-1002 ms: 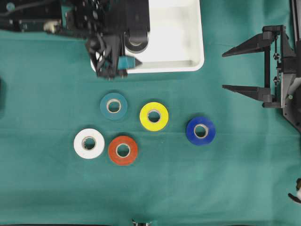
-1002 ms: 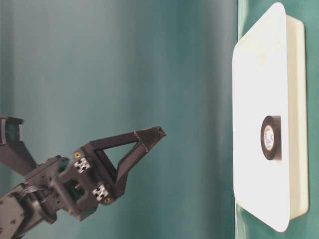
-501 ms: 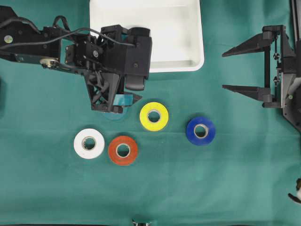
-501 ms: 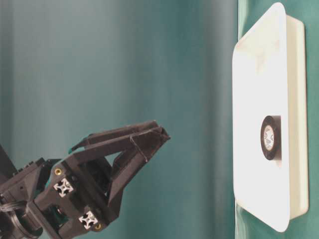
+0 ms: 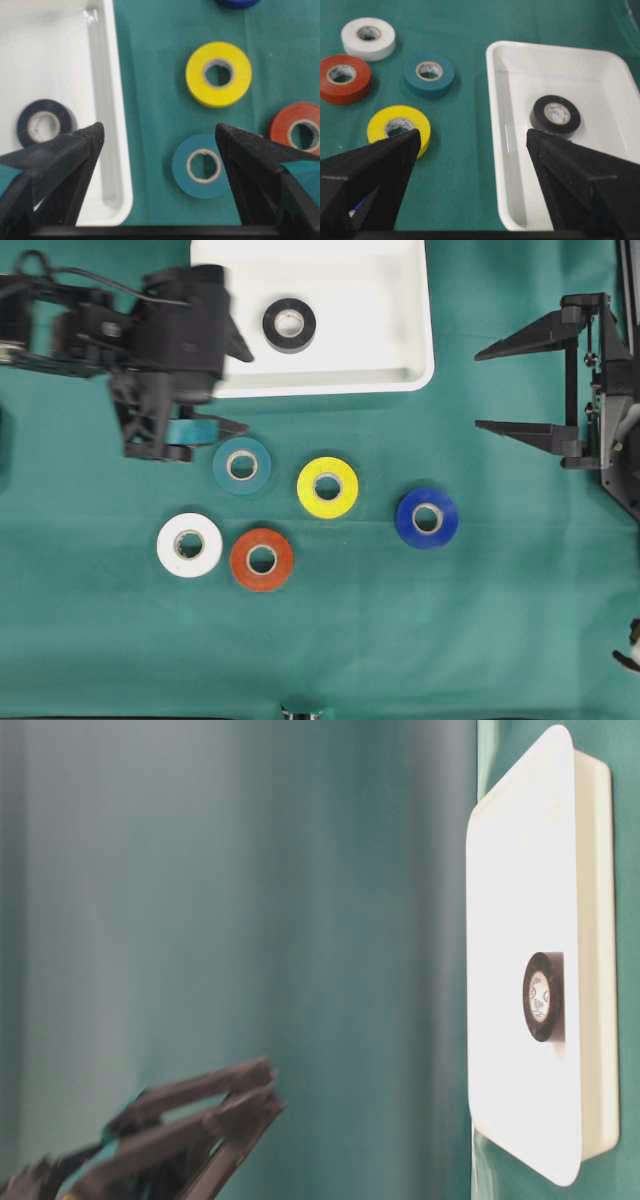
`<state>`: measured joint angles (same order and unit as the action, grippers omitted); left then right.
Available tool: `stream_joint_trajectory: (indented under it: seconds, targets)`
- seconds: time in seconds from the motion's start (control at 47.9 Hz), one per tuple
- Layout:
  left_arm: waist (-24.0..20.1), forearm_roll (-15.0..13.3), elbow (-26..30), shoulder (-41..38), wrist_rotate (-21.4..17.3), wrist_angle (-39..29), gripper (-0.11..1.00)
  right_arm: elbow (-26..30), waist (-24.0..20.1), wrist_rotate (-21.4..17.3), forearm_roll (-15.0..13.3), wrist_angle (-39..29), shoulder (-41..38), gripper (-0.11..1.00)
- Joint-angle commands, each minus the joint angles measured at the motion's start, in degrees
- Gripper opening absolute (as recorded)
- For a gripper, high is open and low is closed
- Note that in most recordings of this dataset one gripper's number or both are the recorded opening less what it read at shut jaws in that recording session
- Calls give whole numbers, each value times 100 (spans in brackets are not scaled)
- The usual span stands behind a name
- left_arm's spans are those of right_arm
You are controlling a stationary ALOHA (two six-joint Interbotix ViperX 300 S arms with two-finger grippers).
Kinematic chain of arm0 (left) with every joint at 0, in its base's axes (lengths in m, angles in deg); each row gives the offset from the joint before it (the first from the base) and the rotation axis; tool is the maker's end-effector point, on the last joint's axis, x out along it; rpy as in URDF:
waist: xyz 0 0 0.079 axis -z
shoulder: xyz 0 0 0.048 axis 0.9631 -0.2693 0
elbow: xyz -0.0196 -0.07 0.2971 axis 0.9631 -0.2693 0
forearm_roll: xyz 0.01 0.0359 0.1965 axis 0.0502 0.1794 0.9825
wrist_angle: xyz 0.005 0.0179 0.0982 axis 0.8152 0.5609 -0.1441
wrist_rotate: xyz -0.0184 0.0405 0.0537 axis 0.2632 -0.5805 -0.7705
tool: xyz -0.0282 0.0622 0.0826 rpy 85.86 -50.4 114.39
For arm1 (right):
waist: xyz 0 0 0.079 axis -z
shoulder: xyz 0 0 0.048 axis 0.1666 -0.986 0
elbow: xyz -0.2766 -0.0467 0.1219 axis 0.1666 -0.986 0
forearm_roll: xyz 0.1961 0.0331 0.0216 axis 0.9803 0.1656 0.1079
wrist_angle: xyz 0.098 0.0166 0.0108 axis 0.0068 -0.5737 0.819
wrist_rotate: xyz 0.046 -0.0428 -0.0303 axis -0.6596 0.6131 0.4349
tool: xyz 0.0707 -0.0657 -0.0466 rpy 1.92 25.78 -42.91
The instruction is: Pick up the tape from a random location and place it into the white case.
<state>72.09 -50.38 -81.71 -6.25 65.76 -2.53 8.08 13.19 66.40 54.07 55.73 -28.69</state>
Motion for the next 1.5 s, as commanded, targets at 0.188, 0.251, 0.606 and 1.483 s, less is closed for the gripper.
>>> stream_joint_trajectory:
  seconds: [0.188,0.251,0.606,1.483]
  targets:
    - [-53,0,-1020,1310,-9,800,99,158,0,-9,-9,-35,88,92]
    - [-53,-18,-1239,1556,-9,888,99,158,9,0,-9,-26,88,92]
    - [-53,-79,-2654,2593,9,1696,98,26,0,0,-18,-35,70,92]
    - [18,-79,-3735,2865,9,2461,98,-97,0,-9,0,-35,-62,92]
